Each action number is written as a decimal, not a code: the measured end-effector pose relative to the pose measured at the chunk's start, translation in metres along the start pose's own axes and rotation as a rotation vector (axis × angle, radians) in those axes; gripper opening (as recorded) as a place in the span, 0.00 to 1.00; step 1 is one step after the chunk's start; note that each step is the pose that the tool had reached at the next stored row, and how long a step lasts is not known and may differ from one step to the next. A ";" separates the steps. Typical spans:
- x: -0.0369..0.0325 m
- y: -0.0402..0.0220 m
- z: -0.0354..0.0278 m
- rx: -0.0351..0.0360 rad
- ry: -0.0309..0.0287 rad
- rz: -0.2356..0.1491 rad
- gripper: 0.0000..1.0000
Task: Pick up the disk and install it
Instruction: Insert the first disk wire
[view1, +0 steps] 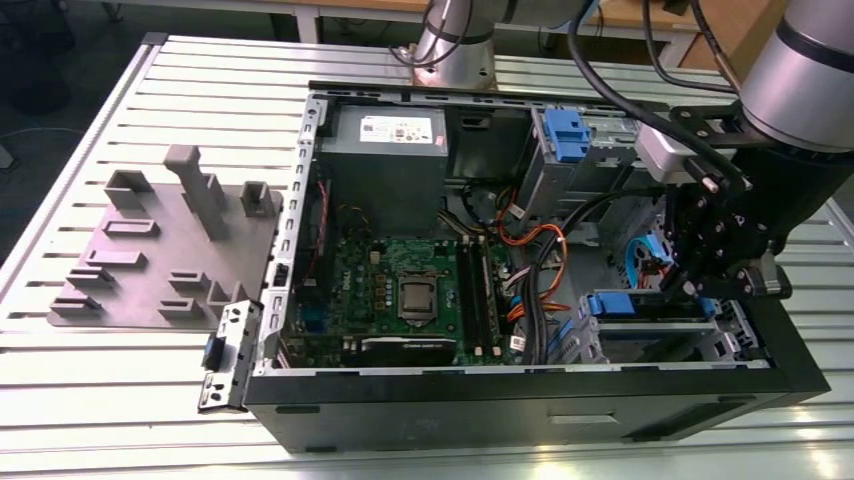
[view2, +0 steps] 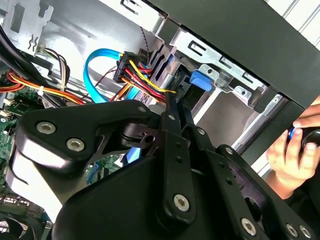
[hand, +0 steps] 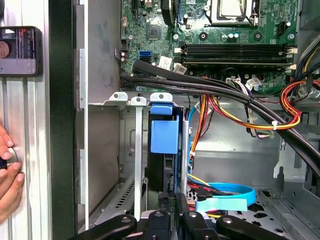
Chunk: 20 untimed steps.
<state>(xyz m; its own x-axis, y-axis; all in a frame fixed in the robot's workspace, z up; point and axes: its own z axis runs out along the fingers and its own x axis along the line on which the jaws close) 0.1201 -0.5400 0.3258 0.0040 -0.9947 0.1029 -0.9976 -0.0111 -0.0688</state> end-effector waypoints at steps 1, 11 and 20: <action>0.0000 0.0000 -0.0001 0.0000 -0.0002 0.000 0.16; 0.0011 -0.0008 -0.0113 -0.0001 -0.0024 0.000 0.24; 0.0012 -0.0008 -0.0118 -0.0001 -0.0020 0.000 0.11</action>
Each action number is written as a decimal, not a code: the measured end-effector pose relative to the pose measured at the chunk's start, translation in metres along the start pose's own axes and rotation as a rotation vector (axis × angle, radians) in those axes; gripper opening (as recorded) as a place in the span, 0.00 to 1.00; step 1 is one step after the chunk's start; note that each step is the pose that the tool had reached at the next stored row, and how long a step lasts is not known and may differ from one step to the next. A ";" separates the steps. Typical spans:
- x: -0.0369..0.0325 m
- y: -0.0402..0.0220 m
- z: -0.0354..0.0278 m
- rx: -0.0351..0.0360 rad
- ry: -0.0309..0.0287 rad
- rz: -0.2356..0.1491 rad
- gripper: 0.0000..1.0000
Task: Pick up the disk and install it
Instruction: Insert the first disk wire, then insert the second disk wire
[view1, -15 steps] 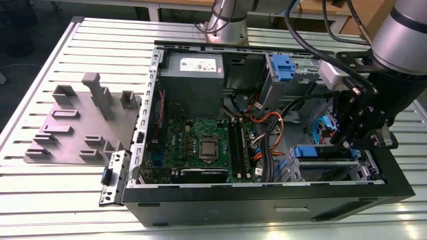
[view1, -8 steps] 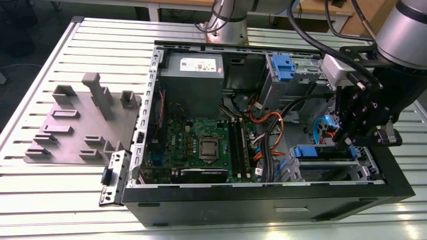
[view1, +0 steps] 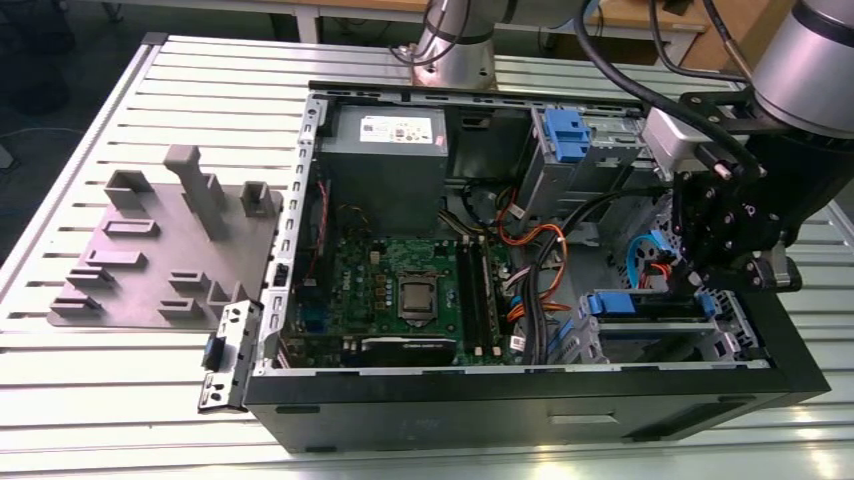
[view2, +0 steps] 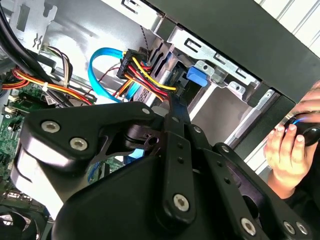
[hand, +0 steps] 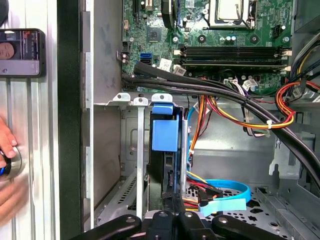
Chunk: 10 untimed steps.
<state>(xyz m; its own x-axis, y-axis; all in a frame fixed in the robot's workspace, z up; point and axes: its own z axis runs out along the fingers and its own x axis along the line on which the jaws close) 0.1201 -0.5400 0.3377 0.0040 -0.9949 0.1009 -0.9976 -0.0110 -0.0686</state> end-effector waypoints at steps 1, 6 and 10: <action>0.0000 0.0000 0.0000 0.0000 0.0000 0.000 0.11; 0.0001 0.0000 -0.0006 0.0000 0.0000 0.000 0.11; 0.0001 0.0001 -0.0006 0.0000 0.0000 0.000 0.11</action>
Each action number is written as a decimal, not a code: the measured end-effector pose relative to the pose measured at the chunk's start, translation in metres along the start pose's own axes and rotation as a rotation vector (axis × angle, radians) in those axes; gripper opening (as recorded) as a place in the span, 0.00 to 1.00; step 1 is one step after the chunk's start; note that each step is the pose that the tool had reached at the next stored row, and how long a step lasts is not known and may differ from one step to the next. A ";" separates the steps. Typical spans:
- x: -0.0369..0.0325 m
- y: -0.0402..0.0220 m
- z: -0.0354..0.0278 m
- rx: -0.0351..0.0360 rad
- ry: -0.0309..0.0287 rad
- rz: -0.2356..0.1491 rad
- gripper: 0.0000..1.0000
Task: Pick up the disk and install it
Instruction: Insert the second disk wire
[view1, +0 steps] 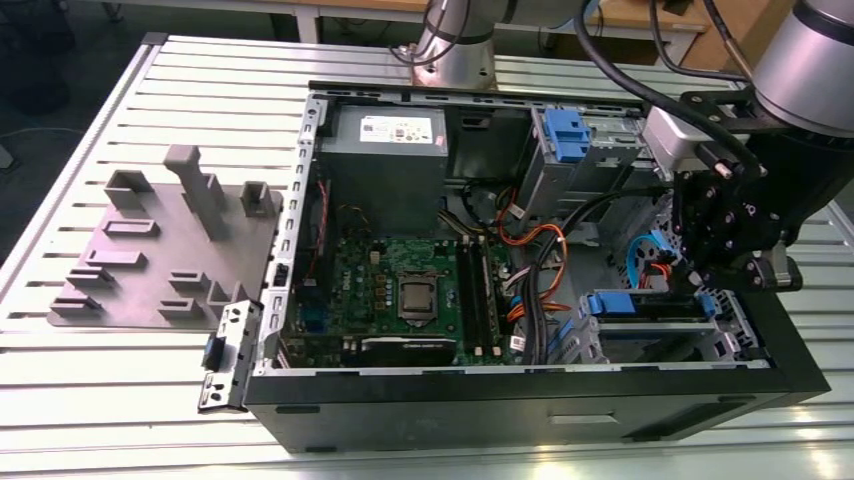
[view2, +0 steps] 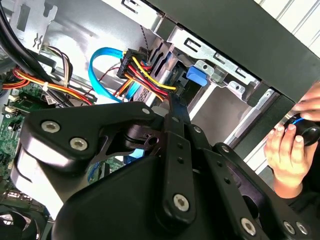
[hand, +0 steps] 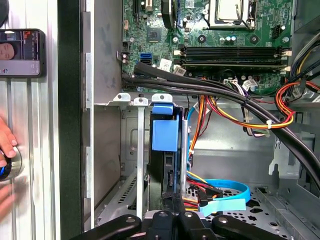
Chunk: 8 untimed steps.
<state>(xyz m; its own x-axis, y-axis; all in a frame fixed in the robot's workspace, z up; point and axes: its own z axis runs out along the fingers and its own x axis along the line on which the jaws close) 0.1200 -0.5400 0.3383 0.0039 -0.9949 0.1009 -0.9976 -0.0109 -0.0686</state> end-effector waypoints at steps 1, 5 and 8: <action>0.0000 0.0000 0.0000 0.0000 0.0000 0.000 0.11; -0.0001 0.0021 -0.0002 0.0000 0.0001 0.000 0.11; 0.0000 0.0083 -0.0005 -0.0001 0.0000 0.000 0.11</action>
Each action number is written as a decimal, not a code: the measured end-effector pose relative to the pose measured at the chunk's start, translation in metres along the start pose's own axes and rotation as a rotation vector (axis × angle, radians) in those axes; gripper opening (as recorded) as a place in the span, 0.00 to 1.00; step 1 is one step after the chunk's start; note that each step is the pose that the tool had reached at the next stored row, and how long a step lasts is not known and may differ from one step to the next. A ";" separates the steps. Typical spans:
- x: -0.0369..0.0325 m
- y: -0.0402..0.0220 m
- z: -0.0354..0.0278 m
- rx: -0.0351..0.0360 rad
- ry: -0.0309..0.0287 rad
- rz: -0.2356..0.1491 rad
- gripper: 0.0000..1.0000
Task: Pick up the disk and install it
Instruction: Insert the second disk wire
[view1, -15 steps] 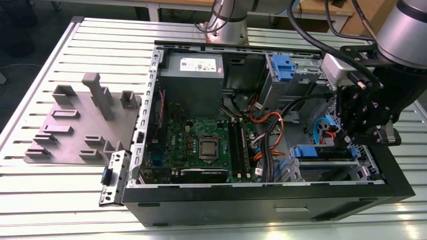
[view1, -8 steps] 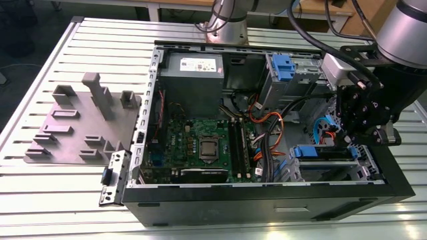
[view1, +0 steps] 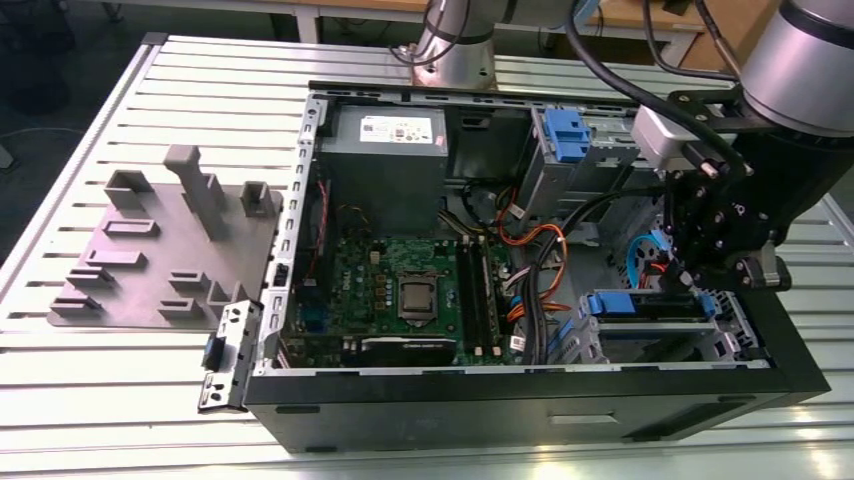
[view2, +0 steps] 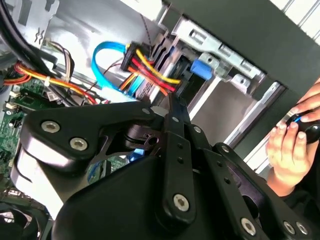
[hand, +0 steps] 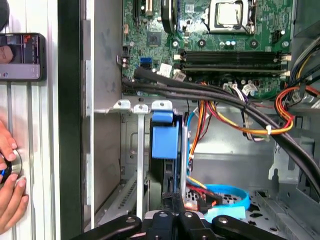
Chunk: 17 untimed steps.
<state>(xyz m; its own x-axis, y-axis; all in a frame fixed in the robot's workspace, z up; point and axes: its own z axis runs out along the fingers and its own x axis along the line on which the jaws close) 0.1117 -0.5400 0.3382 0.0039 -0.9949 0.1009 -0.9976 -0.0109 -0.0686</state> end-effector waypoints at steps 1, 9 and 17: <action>0.0001 0.0005 0.0000 0.0000 0.0000 0.000 0.11; 0.0010 0.0003 -0.0097 -0.0003 0.0000 0.000 0.11; 0.0023 -0.0006 -0.0223 -0.0234 -0.0039 -0.002 0.11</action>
<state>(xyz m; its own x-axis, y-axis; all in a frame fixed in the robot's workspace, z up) 0.1107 -0.5401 0.3606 0.0063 -0.9952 0.0972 -0.9989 -0.0107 -0.0451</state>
